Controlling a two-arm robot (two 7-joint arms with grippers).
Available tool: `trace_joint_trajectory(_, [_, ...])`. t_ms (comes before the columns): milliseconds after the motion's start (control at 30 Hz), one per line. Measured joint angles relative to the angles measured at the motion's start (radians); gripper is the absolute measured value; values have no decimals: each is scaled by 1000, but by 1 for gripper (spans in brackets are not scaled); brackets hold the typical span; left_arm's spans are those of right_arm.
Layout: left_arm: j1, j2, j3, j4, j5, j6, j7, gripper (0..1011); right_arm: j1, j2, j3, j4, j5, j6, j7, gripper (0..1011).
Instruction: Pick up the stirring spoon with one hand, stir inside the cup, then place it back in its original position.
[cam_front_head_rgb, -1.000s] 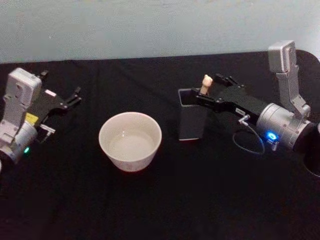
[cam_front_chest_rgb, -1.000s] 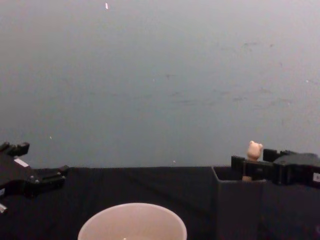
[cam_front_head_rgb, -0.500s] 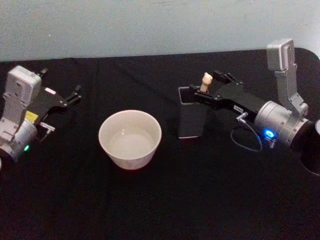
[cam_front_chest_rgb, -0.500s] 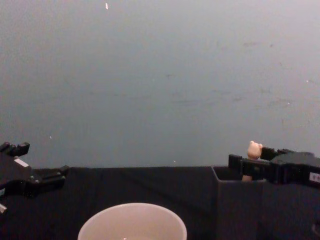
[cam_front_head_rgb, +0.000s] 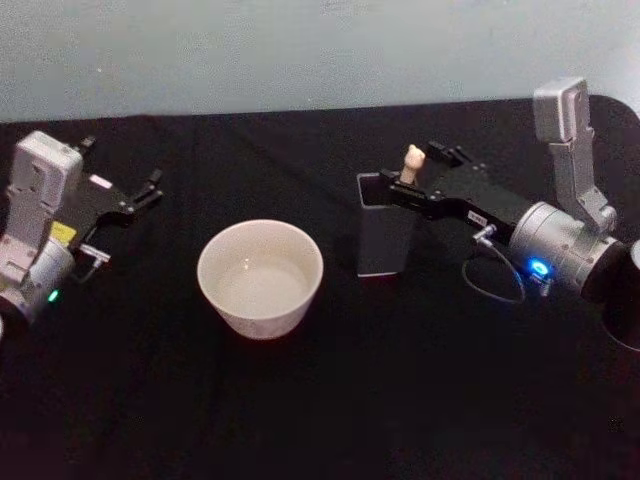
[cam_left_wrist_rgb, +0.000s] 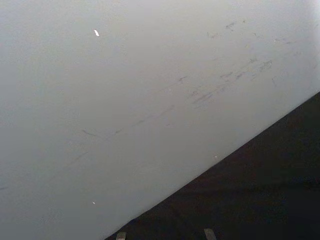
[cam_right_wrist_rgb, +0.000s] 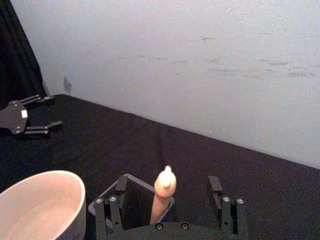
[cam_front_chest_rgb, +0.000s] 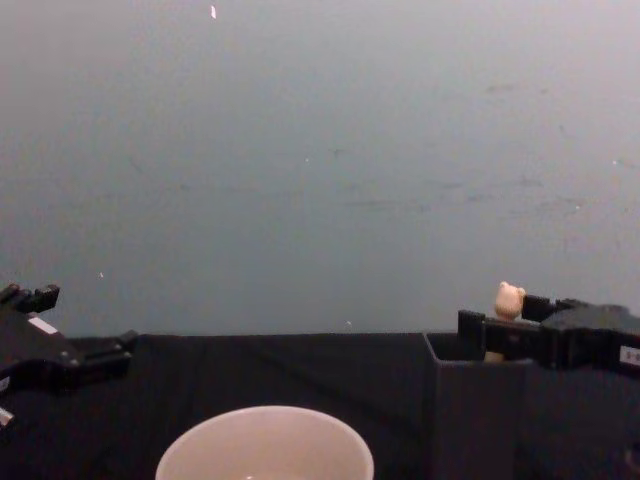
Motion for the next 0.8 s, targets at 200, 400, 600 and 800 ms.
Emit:
trace_joint_trajectory(200, [0, 0, 0, 0, 0, 0, 0, 1001, 0, 0, 0, -1, 1, 0, 0, 881])
trace_joint_trajectory(400, [0, 0, 0, 0, 0, 0, 0, 1001, 0, 1, 0, -1, 2, 0, 0, 704])
trace_joint_trajectory(600, [0, 0, 0, 0, 0, 0, 0, 1001, 0, 1, 0, -1, 3, 0, 0, 520])
trace_joint_trajectory(800, [0, 0, 0, 0, 0, 0, 0, 1001, 0, 0, 0, -1, 3, 0, 0, 338])
